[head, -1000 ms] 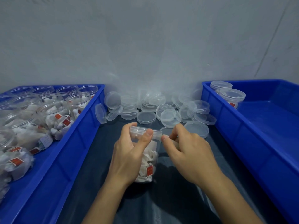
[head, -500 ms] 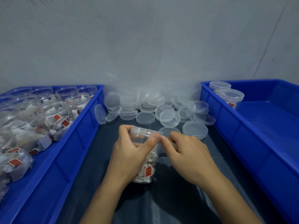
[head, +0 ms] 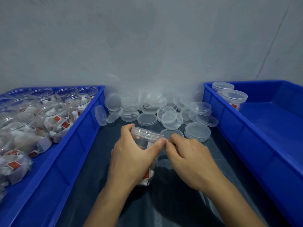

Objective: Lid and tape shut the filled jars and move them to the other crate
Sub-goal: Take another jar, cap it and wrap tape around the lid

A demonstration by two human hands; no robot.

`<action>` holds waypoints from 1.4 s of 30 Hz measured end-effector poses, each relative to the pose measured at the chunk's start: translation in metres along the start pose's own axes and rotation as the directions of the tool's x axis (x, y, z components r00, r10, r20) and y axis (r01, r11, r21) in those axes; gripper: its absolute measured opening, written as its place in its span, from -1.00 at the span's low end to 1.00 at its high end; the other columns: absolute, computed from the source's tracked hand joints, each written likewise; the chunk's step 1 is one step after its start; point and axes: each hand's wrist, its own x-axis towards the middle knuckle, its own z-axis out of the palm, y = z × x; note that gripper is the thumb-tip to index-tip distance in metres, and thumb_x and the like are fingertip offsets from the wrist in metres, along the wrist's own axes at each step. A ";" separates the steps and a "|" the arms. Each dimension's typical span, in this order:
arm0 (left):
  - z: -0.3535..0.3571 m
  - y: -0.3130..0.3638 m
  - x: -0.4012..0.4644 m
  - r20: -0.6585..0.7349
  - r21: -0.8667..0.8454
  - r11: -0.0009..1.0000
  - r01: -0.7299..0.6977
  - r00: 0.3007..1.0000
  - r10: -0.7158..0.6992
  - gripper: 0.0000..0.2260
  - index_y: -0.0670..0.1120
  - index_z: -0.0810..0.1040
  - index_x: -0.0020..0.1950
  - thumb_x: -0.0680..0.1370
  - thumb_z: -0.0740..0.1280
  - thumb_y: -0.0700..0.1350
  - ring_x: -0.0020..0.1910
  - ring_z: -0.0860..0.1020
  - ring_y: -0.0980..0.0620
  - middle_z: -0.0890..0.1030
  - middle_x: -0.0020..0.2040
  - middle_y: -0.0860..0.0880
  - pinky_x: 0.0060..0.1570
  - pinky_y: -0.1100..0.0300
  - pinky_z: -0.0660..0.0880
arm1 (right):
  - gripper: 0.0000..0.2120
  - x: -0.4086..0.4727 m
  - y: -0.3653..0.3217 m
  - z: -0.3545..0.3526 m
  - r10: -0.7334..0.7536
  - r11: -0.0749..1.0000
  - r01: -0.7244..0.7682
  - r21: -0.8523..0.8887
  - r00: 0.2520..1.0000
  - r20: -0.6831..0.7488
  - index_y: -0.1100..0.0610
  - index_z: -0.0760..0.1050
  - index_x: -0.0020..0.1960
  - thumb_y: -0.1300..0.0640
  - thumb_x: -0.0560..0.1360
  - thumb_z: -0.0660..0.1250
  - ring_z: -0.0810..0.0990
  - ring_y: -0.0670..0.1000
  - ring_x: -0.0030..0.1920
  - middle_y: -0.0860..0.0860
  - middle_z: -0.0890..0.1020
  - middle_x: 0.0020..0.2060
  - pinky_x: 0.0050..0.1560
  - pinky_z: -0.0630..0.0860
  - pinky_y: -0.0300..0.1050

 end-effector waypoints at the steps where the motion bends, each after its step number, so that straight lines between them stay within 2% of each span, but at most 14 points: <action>1: 0.001 -0.001 0.001 -0.003 -0.002 1.000 0.008 1.000 -0.008 -0.16 0.20 0.39 0.34 0.18 0.38 0.59 0.10 0.60 0.15 0.63 0.09 0.20 0.04 0.13 0.55 | -0.56 0.000 0.001 0.000 0.000 1.000 0.000 -0.007 1.000 -0.003 0.00 0.34 -0.18 -0.30 0.53 -0.09 0.53 0.01 -0.24 -0.09 0.55 -0.37 -0.18 0.43 0.05; 3: 0.001 -0.001 0.002 -0.002 -0.011 1.000 0.008 1.000 -0.008 -0.30 0.24 0.42 0.18 0.18 0.40 0.59 -0.02 0.59 0.27 0.64 -0.04 0.23 -0.11 0.25 0.50 | -0.55 0.001 0.004 -0.002 -0.003 1.000 0.003 -0.024 1.000 -0.011 0.00 0.36 -0.18 -0.31 0.55 -0.07 0.53 -0.01 -0.26 -0.10 0.55 -0.38 -0.19 0.44 0.03; 5: 0.000 -0.001 0.003 0.011 -0.033 0.999 0.003 1.000 -0.003 -0.33 0.23 0.44 0.11 0.18 0.41 0.59 -0.09 0.59 0.32 0.65 -0.09 0.24 -0.17 0.31 0.47 | -0.55 0.001 0.006 -0.003 -0.009 0.999 0.008 -0.039 1.000 -0.007 -0.01 0.36 -0.17 -0.32 0.57 -0.07 0.54 -0.01 -0.25 -0.10 0.55 -0.38 -0.18 0.45 0.04; 8: -0.001 -0.002 0.003 0.022 -0.053 0.998 -0.017 1.000 0.018 -0.35 0.22 0.48 0.10 0.18 0.42 0.58 -0.05 0.57 0.41 0.66 -0.08 0.29 -0.18 0.32 0.46 | -0.54 0.000 0.006 -0.004 -0.013 0.998 0.014 -0.055 0.999 0.033 -0.03 0.35 -0.14 -0.34 0.61 -0.08 0.56 0.08 -0.20 -0.09 0.56 -0.34 -0.11 0.49 0.09; 11: -0.003 -0.002 0.003 0.037 -0.060 0.998 -0.033 0.999 0.035 -0.37 0.22 0.49 0.09 0.19 0.44 0.55 -0.04 0.57 0.43 0.58 0.01 0.47 -0.17 0.31 0.48 | -0.53 0.001 0.006 -0.005 -0.014 0.998 0.018 -0.058 0.998 0.067 -0.02 0.34 -0.15 -0.34 0.62 -0.09 0.55 0.08 -0.19 -0.09 0.55 -0.32 -0.12 0.47 0.09; 17: -0.005 -0.001 0.003 0.066 -0.056 0.998 -0.012 0.998 0.015 -0.30 0.27 0.48 0.11 0.08 0.52 0.53 -0.09 0.62 0.38 0.68 -0.04 0.28 -0.12 0.29 0.52 | -0.62 -0.001 0.007 -0.003 0.008 0.999 -0.005 -0.043 0.998 0.065 -0.01 0.36 -0.17 -0.24 0.63 0.01 0.53 0.07 -0.20 -0.08 0.55 -0.33 -0.14 0.45 0.08; 19: -0.005 -0.002 0.002 0.050 -0.061 0.997 -0.039 0.998 0.042 -0.32 0.29 0.49 0.15 0.14 0.53 0.51 -0.03 0.58 0.41 0.58 0.07 0.26 -0.12 0.37 0.45 | -0.61 -0.001 0.007 -0.004 0.009 0.999 -0.007 -0.043 0.998 0.065 0.00 0.34 -0.18 -0.24 0.63 0.01 0.52 0.07 -0.22 -0.08 0.53 -0.34 -0.14 0.46 0.08; 21: -0.005 -0.004 0.003 0.036 -0.023 0.997 -0.074 0.997 0.074 -0.27 0.33 0.48 0.27 0.17 0.49 0.53 0.05 0.53 0.40 0.46 0.12 0.25 -0.05 0.36 0.45 | -0.59 -0.001 0.006 -0.003 0.007 0.999 -0.005 -0.041 0.998 0.067 0.00 0.33 -0.19 -0.26 0.63 0.00 0.52 0.07 -0.22 -0.08 0.53 -0.35 -0.14 0.45 0.08; 25: -0.003 -0.005 0.001 -0.006 0.025 0.995 -0.094 0.996 0.094 -0.07 0.26 0.31 0.55 0.22 0.35 0.55 0.17 0.54 0.31 0.45 0.19 0.32 0.11 0.23 0.44 | -0.52 -0.001 0.003 -0.002 -0.010 1.000 0.010 0.001 0.997 0.080 0.01 0.32 -0.19 -0.34 0.62 -0.05 0.52 0.08 -0.20 -0.05 0.54 -0.34 -0.12 0.46 0.11; 27: 0.001 -0.005 -0.001 -0.014 0.076 0.992 -0.101 0.995 0.102 -0.08 0.20 0.24 0.59 0.28 0.29 0.53 0.23 0.56 0.21 0.46 0.27 0.28 0.14 0.19 0.38 | -0.51 -0.001 0.002 -0.002 -0.011 0.999 0.008 0.038 0.997 0.076 0.02 0.32 -0.20 -0.34 0.62 -0.04 0.51 0.07 -0.22 -0.04 0.54 -0.35 -0.13 0.46 0.13; 31: 0.003 -0.007 0.000 -0.024 0.147 0.981 -0.125 0.991 0.130 -0.24 0.19 0.27 0.49 0.37 0.22 0.51 0.19 0.59 0.07 0.52 0.25 0.20 0.05 0.15 0.32 | -0.57 -0.001 0.002 -0.002 -0.010 0.996 0.003 0.087 0.997 0.080 0.03 0.37 -0.18 -0.27 0.63 0.02 0.52 0.02 -0.23 -0.06 0.55 -0.35 -0.13 0.46 0.11; 35: 0.001 -0.009 0.003 -0.032 0.123 0.986 -0.113 0.992 0.118 -0.24 0.16 0.32 0.45 0.37 0.36 0.49 0.18 0.60 0.05 0.60 0.20 0.16 0.03 0.12 0.39 | -0.60 0.000 0.002 0.001 -0.011 0.998 0.007 0.064 0.998 0.065 0.03 0.36 -0.19 -0.23 0.63 0.05 0.52 0.04 -0.24 -0.05 0.54 -0.37 -0.14 0.47 0.12; 38: 0.000 -0.009 0.004 -0.020 0.089 0.993 -0.076 0.997 0.078 -0.15 0.15 0.35 0.47 0.29 0.43 0.51 0.22 0.59 0.07 0.61 0.23 0.16 0.13 0.07 0.50 | -0.62 0.001 0.003 0.005 -0.003 0.999 0.002 0.035 0.999 0.046 0.03 0.33 -0.20 -0.21 0.63 0.05 0.52 0.04 -0.26 -0.06 0.53 -0.38 -0.16 0.46 0.11; 42: 0.000 -0.009 0.003 -0.012 0.063 0.994 -0.090 0.996 0.091 -0.34 0.26 0.39 0.25 0.27 0.38 0.55 0.07 0.56 0.19 0.58 0.06 0.27 -0.03 0.18 0.42 | -0.58 0.002 0.003 0.007 0.004 1.000 -0.005 0.013 1.000 0.022 0.04 0.32 -0.22 -0.26 0.60 0.02 0.50 0.01 -0.29 -0.05 0.52 -0.40 -0.20 0.43 0.06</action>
